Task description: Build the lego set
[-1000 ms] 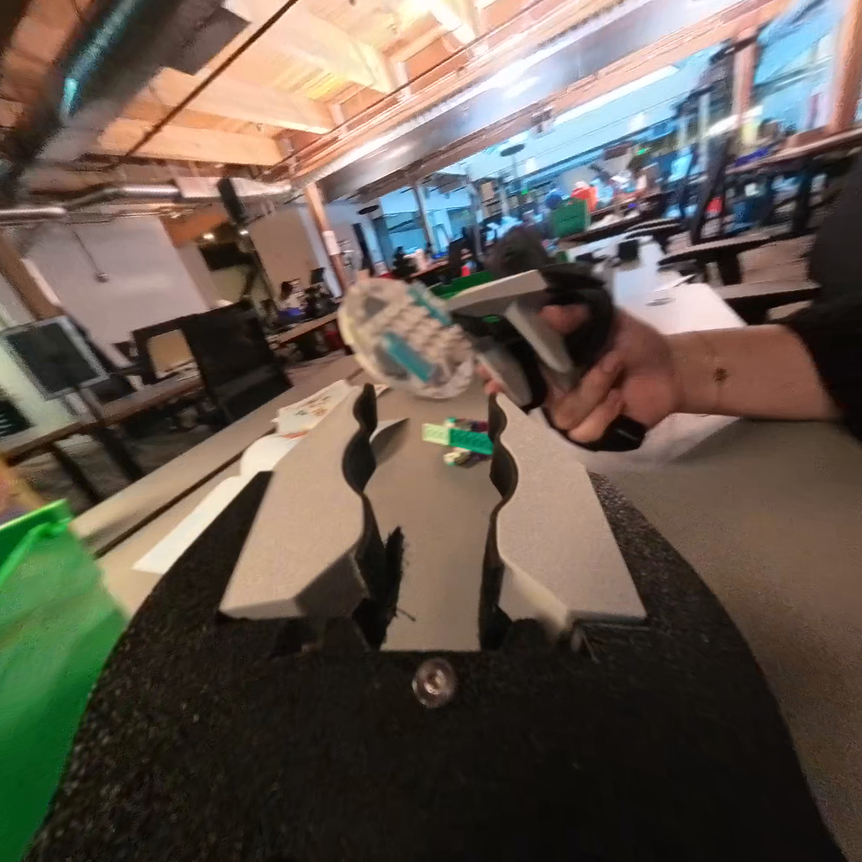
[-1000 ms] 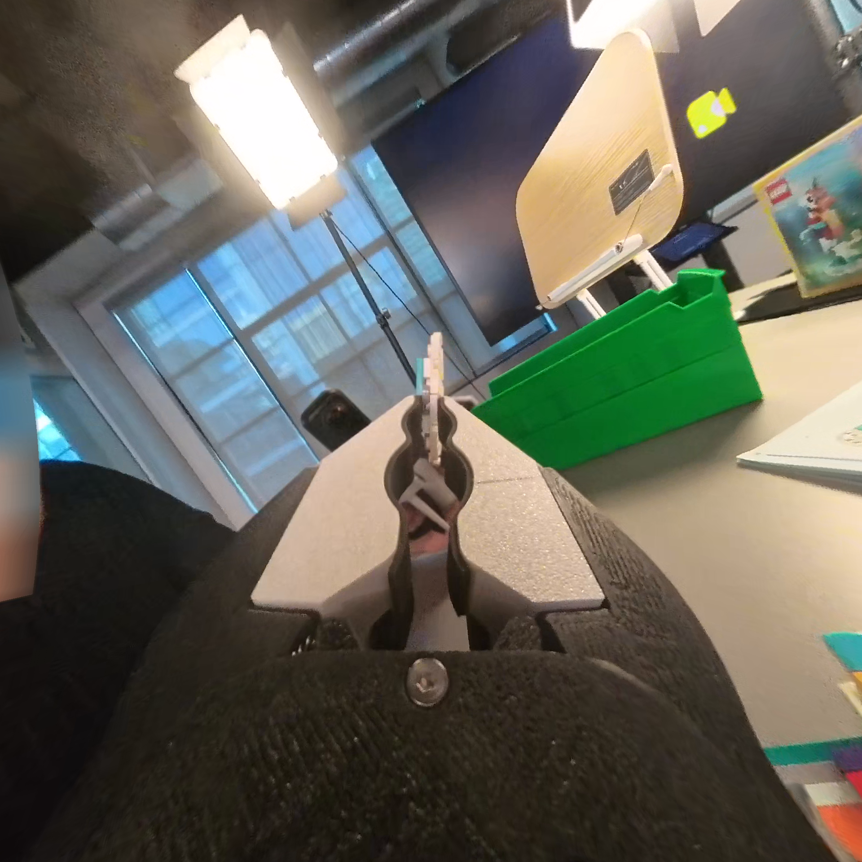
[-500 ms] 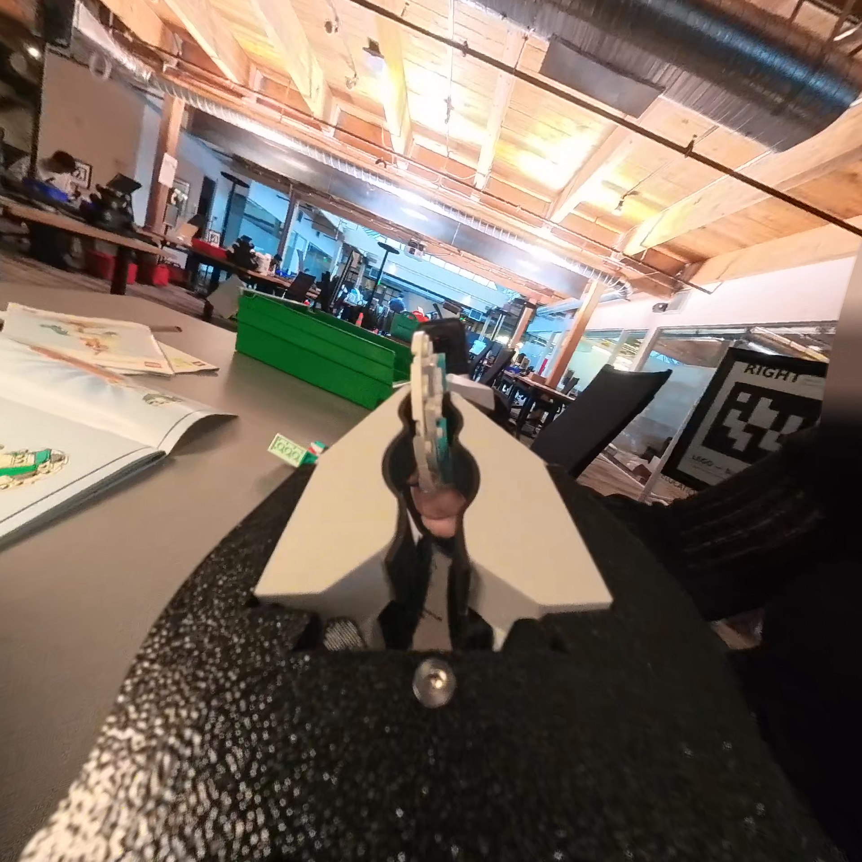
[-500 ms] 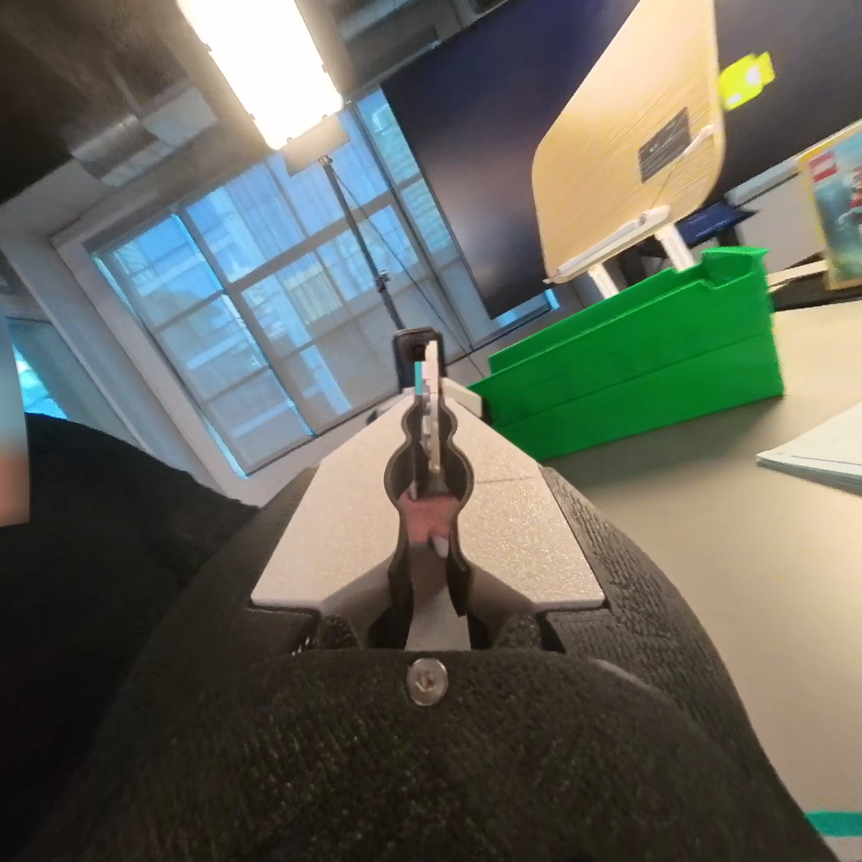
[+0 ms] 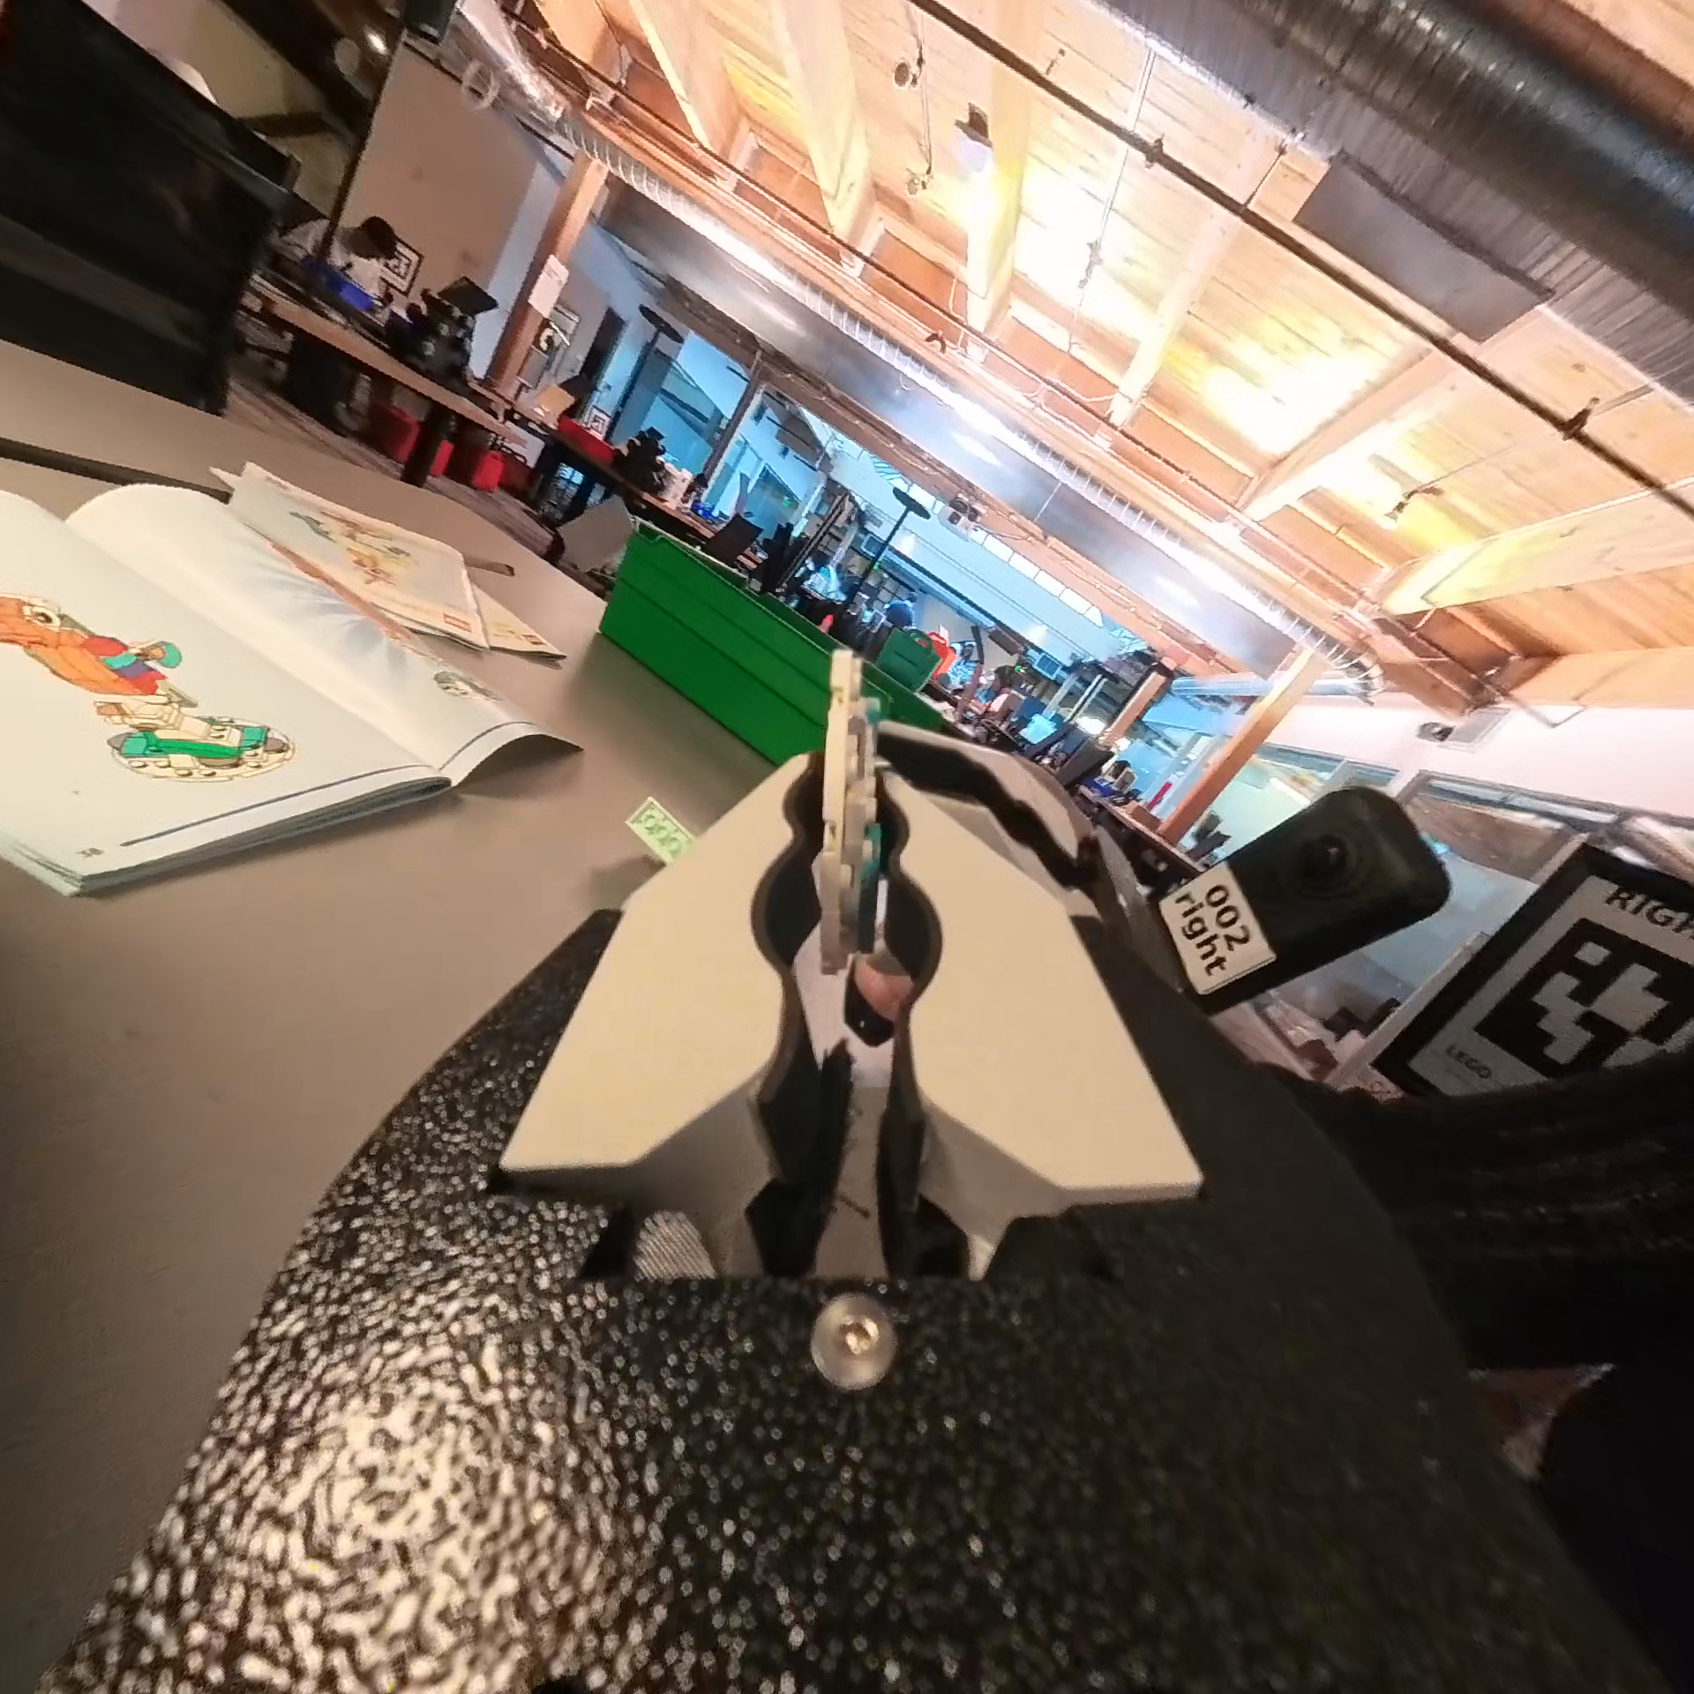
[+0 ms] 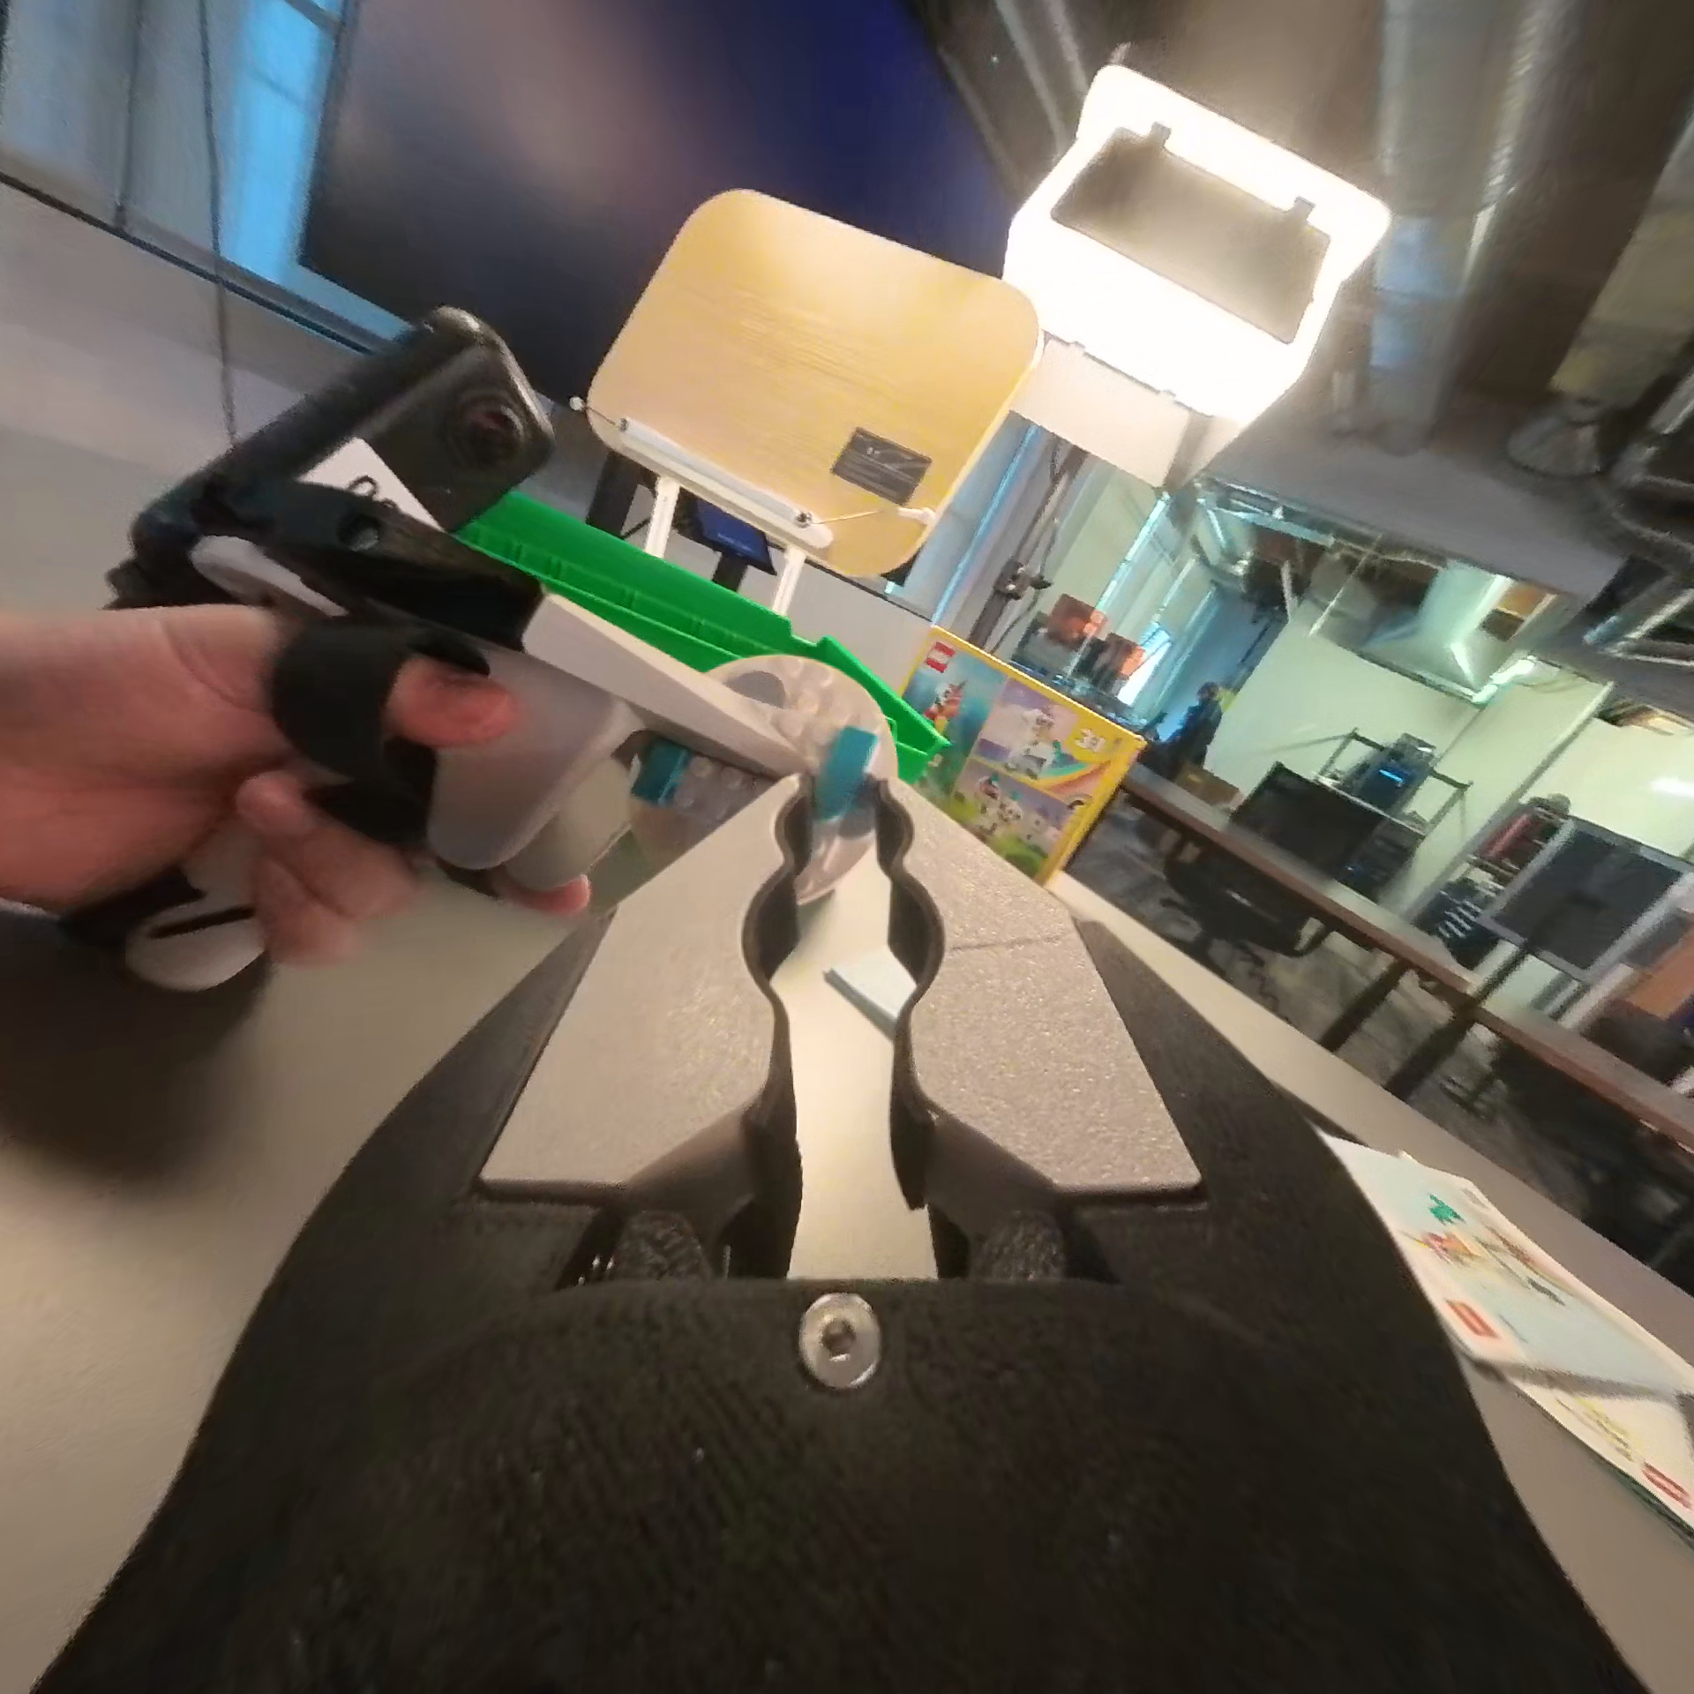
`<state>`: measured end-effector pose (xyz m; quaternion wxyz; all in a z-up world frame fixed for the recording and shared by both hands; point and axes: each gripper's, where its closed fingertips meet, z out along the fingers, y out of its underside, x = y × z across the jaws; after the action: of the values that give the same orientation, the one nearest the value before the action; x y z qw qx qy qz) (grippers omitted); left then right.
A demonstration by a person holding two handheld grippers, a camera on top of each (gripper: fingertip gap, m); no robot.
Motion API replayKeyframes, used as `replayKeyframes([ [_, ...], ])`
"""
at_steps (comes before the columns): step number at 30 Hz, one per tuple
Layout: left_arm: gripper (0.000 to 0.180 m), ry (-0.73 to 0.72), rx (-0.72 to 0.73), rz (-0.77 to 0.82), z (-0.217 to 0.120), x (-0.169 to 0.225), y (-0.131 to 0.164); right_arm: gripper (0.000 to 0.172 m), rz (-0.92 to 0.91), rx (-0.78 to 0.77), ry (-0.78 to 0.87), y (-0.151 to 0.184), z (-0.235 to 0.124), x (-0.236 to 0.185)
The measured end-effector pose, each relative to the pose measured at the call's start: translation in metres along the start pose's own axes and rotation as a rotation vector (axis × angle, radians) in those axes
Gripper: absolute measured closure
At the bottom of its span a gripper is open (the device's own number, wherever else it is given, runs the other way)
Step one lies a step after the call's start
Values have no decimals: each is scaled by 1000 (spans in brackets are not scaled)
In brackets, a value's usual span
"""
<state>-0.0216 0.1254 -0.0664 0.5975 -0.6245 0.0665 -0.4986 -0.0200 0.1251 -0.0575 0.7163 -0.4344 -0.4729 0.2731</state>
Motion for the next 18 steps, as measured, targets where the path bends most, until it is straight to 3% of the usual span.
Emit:
replayKeyframes([
  [3, 177, -75, -5, 129, 1, -3, 1, 162, 39, -21, 10, 3, 2, 1],
  [8, 176, -219, -61, 480, 1, -6, 4, 167, 130, -43, -4, 7, 2, 1],
  [14, 176, -255, -121, 764, 1, -4, 6, 165, 356, -10, -59, 4, -1, 1],
  [18, 177, -291, -141, 871, -2, -7, 7, 167, 350, -67, -62, 7, -1, -2],
])
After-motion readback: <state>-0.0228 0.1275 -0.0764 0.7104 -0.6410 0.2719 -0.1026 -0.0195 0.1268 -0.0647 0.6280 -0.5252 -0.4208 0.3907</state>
